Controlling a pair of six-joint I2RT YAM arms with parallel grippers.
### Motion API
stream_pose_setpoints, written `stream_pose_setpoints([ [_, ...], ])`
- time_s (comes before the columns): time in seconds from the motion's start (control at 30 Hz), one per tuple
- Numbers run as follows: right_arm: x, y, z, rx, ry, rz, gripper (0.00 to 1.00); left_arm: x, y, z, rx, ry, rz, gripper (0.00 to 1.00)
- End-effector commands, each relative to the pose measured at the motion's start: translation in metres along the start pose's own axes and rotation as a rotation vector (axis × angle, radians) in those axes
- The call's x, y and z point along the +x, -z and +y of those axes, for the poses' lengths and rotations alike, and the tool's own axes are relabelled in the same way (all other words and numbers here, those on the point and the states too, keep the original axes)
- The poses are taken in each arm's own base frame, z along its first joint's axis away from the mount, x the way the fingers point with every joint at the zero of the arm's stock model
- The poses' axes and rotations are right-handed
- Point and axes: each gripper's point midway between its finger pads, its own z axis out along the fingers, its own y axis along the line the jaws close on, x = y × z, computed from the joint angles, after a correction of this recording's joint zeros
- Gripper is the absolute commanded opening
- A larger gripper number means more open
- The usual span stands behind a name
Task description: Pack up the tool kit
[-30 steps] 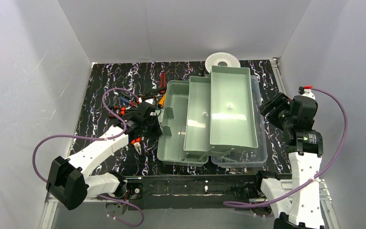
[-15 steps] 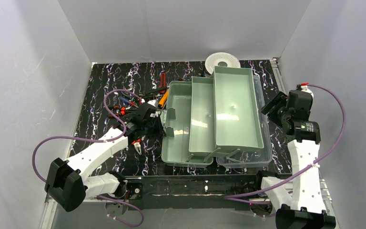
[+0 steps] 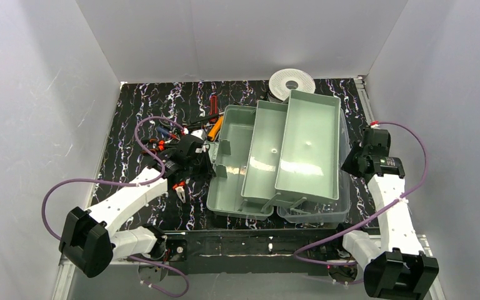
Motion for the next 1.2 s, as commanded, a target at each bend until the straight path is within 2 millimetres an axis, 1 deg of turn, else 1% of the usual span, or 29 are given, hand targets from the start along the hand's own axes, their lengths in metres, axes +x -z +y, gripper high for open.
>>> stream_pose_setpoints([
  [0.0, -0.05, 0.026, 0.041, -0.169, -0.097, -0.128, 0.01, -0.013, 0.019, -0.036, 0.141, -0.027, -0.022, 0.0],
  [0.13, -0.078, 0.068, 0.069, -0.312, -0.074, -0.206, 0.01, -0.036, 0.037, -0.044, 0.139, -0.053, -0.092, 0.0],
  [0.2, -0.087, 0.088, 0.082, -0.382, -0.066, -0.222, 0.01, -0.047, 0.047, -0.051, 0.145, -0.062, -0.116, 0.0],
  [0.3, -0.1, 0.116, 0.096, -0.451, -0.049, -0.25, 0.01, -0.062, 0.058, -0.065, 0.17, -0.071, -0.14, 0.0],
  [0.37, -0.114, 0.132, 0.098, -0.456, -0.038, -0.298, 0.01, -0.076, 0.067, -0.078, 0.2, -0.077, -0.17, 0.0],
  [0.47, -0.137, 0.153, 0.095, -0.423, -0.037, -0.383, 0.01, -0.093, 0.075, -0.093, 0.231, -0.094, -0.2, 0.0],
  [0.57, -0.159, 0.171, 0.093, -0.39, -0.051, -0.449, 0.01, -0.11, 0.083, -0.106, 0.252, -0.104, -0.24, 0.0],
  [0.63, -0.171, 0.178, 0.091, -0.365, -0.062, -0.481, 0.01, -0.122, 0.086, -0.119, 0.288, -0.106, -0.263, 0.0],
  [0.7, -0.185, 0.186, 0.083, -0.312, -0.083, -0.53, 0.01, -0.129, 0.078, -0.134, 0.34, -0.099, -0.255, 0.0],
  [0.8, -0.204, 0.205, 0.076, -0.268, -0.097, -0.599, 0.01, -0.131, 0.059, -0.162, 0.437, -0.087, -0.213, 0.0],
  [0.87, -0.213, 0.217, 0.072, -0.244, -0.106, -0.636, 0.01, -0.127, 0.043, -0.182, 0.487, -0.096, -0.186, 0.0],
  [0.93, -0.22, 0.225, 0.069, -0.226, -0.114, -0.668, 0.01, -0.122, 0.023, -0.198, 0.519, -0.106, -0.158, 0.0],
  [1.0, -0.224, 0.234, 0.065, -0.209, -0.12, -0.701, 0.01, -0.117, 0.011, -0.213, 0.544, -0.121, -0.135, 0.0],
  [1.07, -0.226, 0.236, 0.058, -0.174, -0.126, -0.722, 0.01, -0.111, 0.0, -0.223, 0.552, -0.137, -0.114, 0.0],
  [1.17, -0.217, 0.218, 0.05, -0.131, -0.114, -0.684, 0.01, -0.099, -0.01, -0.23, 0.555, -0.148, -0.077, 0.0],
])
